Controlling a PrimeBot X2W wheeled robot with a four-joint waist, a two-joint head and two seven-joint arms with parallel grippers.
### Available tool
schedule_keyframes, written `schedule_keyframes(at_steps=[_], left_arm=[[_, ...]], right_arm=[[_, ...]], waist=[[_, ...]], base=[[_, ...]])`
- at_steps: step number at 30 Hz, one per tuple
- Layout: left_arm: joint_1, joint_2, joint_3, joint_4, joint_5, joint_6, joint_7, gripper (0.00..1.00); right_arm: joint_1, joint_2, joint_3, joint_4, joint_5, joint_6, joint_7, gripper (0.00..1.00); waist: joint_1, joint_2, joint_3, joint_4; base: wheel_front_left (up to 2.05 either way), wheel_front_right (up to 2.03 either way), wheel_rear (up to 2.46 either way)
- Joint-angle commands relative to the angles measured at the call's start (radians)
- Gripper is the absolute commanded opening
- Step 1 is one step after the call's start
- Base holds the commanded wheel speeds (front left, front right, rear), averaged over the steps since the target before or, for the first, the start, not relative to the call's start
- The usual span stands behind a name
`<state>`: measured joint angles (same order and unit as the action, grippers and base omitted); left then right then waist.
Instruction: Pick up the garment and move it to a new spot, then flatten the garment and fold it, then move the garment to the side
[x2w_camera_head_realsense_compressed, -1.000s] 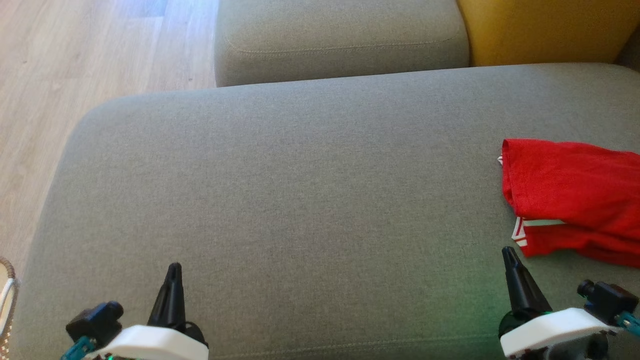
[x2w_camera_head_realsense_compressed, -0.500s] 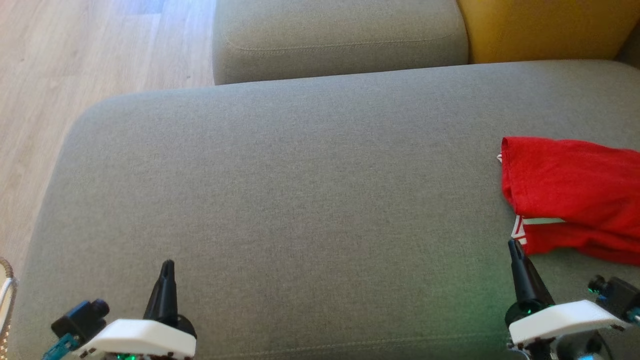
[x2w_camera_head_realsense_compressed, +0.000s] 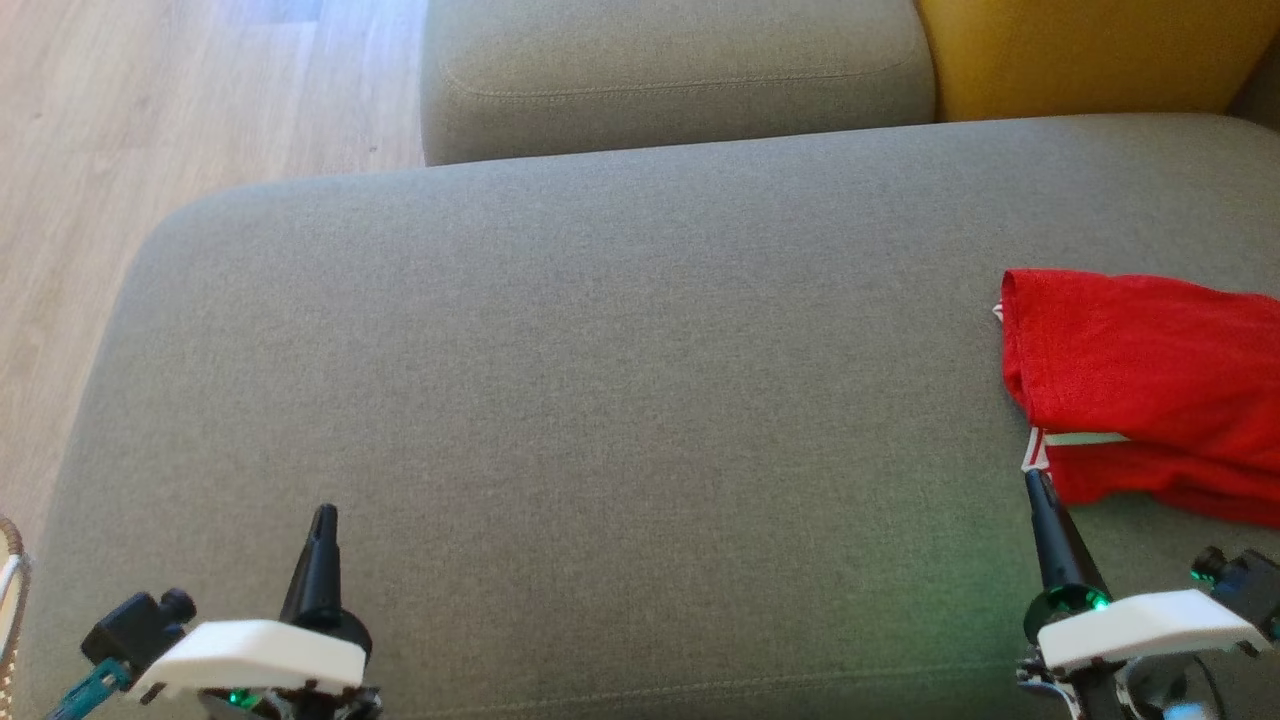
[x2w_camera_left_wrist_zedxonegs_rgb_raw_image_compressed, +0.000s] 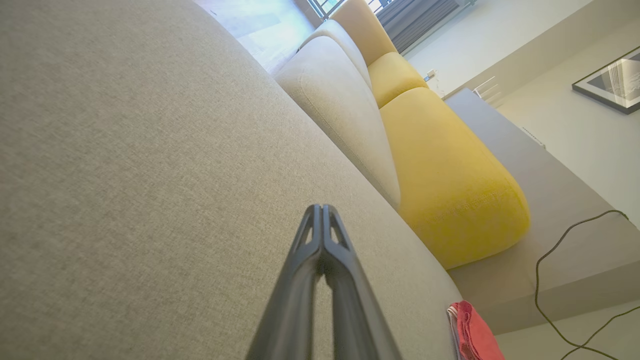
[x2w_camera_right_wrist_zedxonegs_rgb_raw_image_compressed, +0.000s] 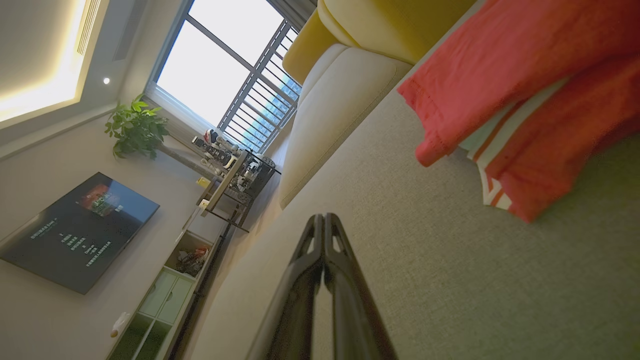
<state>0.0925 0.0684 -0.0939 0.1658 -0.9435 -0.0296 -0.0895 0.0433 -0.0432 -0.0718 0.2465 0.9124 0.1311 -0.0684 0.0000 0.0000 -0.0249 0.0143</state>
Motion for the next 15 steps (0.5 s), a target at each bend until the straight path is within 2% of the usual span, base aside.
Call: schedule_keyframes(at_steps=[1, 15], left_arm=[[-0.058, 0.016, 0.03, -0.026, -0.026, -0.012, 0.004, 0.0], [-0.092, 0.016, 0.061, -0.001, -0.19, -0.034, 0.043, 0.0]], right_arm=[[-0.062, -0.011, 0.005, -0.03, 0.028, 0.0, 0.007, 0.0], [-0.083, -0.011, -0.005, -0.024, 0.191, 0.0, 0.048, 0.0]], waist=[[0.0, 0.0, 0.0, 0.0], [0.0, 0.0, 0.007, -0.004]], base=[[0.0, 0.0, 0.0], [0.0, 0.0, 0.0]])
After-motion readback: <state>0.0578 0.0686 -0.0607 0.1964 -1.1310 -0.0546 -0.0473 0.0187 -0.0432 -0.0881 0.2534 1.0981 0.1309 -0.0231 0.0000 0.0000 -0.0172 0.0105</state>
